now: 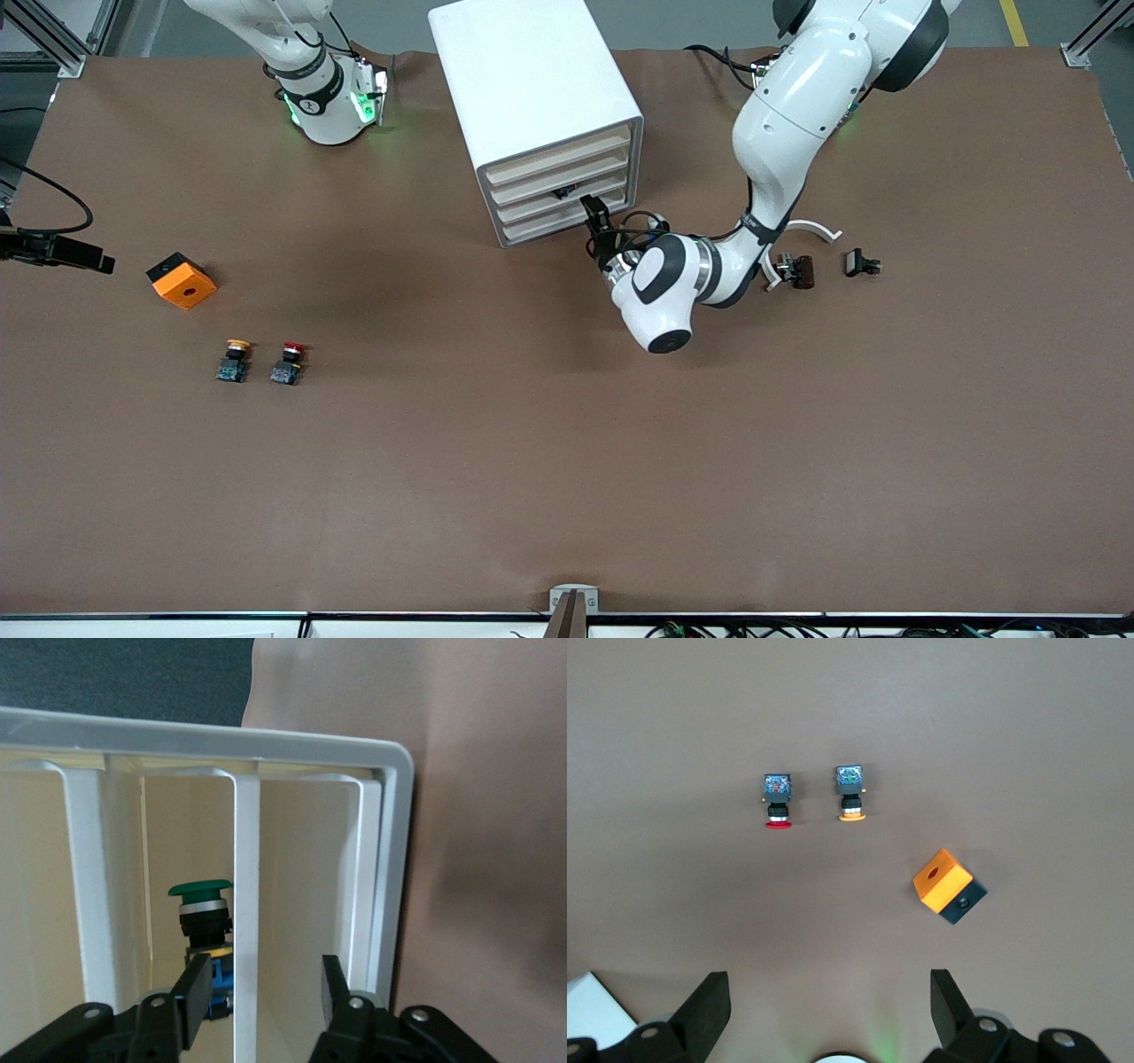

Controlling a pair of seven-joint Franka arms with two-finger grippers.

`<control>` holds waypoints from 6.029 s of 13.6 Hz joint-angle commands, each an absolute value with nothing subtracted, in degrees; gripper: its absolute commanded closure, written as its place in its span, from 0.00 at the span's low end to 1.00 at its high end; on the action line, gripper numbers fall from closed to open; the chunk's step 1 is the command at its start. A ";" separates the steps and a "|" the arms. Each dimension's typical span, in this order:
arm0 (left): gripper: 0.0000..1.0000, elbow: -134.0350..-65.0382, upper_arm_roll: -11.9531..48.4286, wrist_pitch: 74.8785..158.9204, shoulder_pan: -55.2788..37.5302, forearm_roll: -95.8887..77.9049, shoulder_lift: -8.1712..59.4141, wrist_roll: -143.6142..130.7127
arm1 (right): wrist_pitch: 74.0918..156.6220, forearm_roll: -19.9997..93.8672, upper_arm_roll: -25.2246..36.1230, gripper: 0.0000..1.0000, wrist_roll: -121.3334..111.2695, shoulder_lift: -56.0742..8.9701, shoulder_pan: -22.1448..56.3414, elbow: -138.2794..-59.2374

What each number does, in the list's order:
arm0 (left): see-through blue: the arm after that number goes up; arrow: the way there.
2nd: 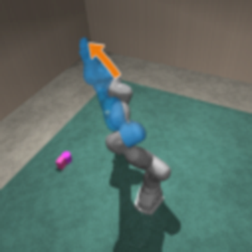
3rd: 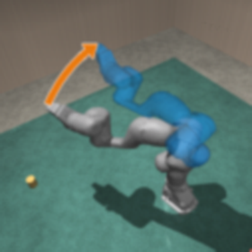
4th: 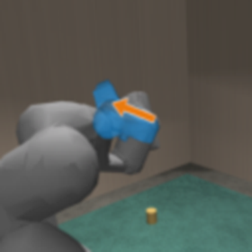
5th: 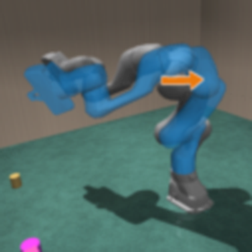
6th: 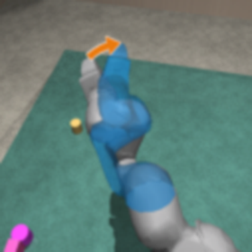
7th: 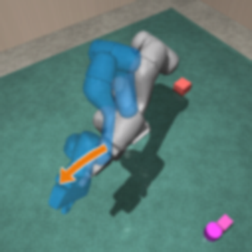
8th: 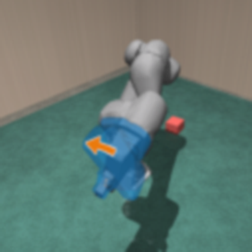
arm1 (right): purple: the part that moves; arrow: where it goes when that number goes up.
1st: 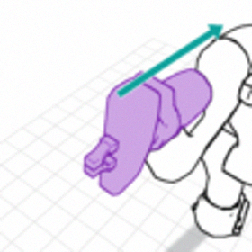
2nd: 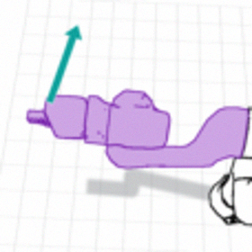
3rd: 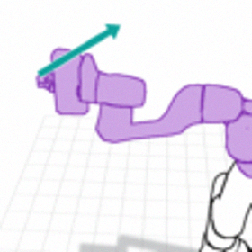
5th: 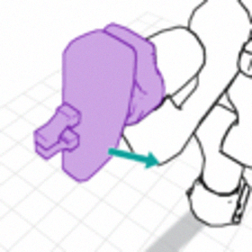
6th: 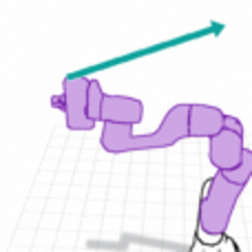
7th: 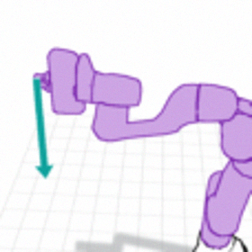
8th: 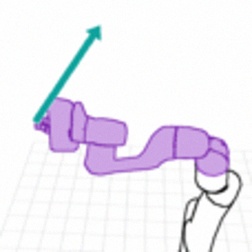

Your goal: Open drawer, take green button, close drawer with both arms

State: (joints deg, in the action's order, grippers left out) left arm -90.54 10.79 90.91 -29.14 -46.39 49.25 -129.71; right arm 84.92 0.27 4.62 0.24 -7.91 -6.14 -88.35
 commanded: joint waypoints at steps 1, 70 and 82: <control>0.43 -90.18 10.19 90.26 -30.76 -47.81 49.92 -130.34 | 83.50 0.62 3.95 0.00 7.54 -7.82 -4.32 -87.54; 0.00 -95.43 5.36 92.97 -10.11 -10.20 17.94 -31.48 | 123.31 6.68 3.96 0.02 96.15 -39.64 55.46 -84.11; 0.00 -103.87 6.32 104.13 -10.81 -9.49 17.84 -30.67 | 123.31 6.68 3.96 0.57 96.06 -40.25 55.46 -83.32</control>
State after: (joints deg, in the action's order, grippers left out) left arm -99.03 5.36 99.89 -10.77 -10.57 20.14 -31.35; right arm 123.46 6.58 3.36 95.17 -39.26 54.79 -84.88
